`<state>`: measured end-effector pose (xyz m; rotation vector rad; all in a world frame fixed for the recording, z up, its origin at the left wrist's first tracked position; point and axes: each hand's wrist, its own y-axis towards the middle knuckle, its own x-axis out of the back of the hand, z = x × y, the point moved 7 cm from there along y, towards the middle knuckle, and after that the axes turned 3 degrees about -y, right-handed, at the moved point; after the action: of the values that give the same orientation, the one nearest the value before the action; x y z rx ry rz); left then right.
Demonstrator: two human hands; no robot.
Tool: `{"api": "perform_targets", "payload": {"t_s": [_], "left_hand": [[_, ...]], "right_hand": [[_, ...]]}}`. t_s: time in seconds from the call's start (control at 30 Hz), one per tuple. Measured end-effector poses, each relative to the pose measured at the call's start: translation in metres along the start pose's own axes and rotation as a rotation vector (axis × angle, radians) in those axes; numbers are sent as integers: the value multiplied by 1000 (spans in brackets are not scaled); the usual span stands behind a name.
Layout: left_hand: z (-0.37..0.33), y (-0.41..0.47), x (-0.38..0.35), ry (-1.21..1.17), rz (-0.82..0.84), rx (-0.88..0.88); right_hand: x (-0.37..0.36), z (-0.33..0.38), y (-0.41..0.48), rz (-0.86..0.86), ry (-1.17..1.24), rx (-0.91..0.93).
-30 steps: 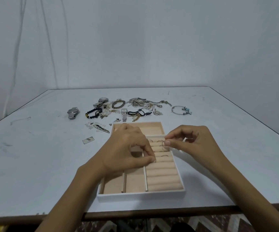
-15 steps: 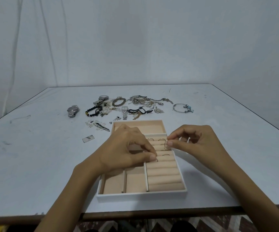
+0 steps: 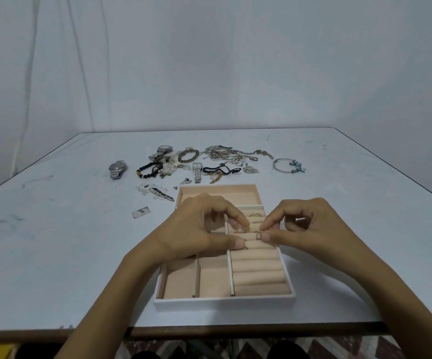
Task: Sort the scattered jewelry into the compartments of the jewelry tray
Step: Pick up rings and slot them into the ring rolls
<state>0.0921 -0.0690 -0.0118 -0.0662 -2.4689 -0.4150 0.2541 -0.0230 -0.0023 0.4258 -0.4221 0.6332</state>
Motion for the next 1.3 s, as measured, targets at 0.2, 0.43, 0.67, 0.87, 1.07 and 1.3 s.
{"api": "perform_targets", "payload": {"t_s": [0.2, 0.43, 0.67, 0.87, 1.07, 1.3], "left_hand": [[15, -11, 41, 68, -335, 85], [56, -50, 78, 481, -413, 270], [80, -72, 42, 628, -40, 458], [80, -73, 42, 640, -54, 452], [79, -72, 42, 630, -78, 445], [78, -72, 43, 644, -93, 438]], "right_hand": [[-2, 5, -3, 57, 7, 11], [1, 4, -5, 50, 17, 6], [-3, 1, -5, 77, -39, 11], [-6, 0, -4, 94, -49, 35], [-8, -2, -4, 102, -87, 68], [-10, 4, -5, 117, -122, 169]]}}
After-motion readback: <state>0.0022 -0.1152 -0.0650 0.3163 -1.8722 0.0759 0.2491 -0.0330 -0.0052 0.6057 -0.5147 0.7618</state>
